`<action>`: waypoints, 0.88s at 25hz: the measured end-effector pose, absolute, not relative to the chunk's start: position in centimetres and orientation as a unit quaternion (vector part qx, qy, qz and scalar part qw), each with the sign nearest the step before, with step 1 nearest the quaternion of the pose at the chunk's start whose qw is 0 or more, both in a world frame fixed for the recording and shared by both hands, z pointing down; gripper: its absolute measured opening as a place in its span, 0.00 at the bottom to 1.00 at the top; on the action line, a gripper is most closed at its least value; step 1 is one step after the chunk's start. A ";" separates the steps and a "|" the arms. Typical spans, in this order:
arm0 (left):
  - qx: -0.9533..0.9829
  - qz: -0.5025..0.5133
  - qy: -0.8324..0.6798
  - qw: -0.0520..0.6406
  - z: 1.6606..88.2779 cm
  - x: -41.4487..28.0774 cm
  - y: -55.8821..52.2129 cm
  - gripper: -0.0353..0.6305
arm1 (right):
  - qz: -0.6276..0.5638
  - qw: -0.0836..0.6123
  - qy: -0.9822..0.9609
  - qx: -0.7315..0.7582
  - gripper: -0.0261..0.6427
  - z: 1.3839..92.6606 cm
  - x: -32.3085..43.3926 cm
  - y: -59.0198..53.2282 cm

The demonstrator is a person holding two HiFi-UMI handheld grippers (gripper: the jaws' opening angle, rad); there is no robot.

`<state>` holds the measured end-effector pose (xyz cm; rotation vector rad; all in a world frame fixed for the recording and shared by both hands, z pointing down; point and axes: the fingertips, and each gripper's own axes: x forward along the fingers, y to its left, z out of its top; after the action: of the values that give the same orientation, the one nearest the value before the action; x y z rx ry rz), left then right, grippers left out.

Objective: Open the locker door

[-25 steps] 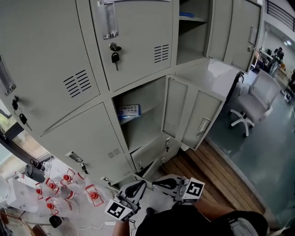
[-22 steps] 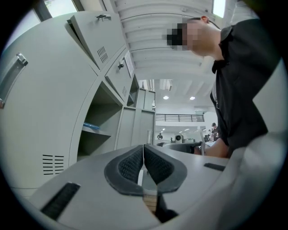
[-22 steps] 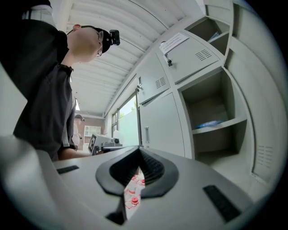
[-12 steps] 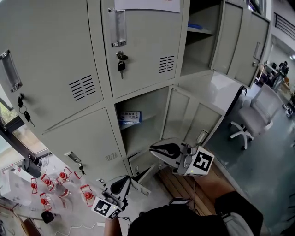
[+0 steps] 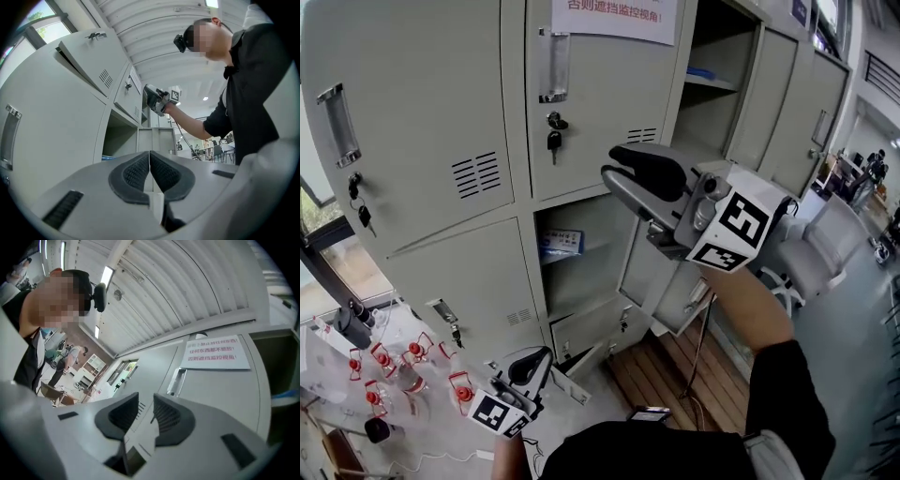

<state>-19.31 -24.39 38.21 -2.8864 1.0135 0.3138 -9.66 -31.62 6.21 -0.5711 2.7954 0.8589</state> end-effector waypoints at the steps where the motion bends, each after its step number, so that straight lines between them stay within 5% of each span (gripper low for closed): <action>1: -0.937 0.101 0.333 0.036 38.0 -19.4 -24.4 0.08 | 0.284 0.078 0.937 -0.190 0.19 5.4 -9.9 -32.1; 22: -0.934 0.110 0.336 0.051 36.1 -20.8 -24.5 0.08 | 0.265 0.037 0.922 -0.281 0.23 -3.4 -15.9 -38.3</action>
<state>-20.80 -24.47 36.09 -2.8428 1.0218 0.3352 -15.93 -38.33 -3.42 -0.8612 2.8284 0.8144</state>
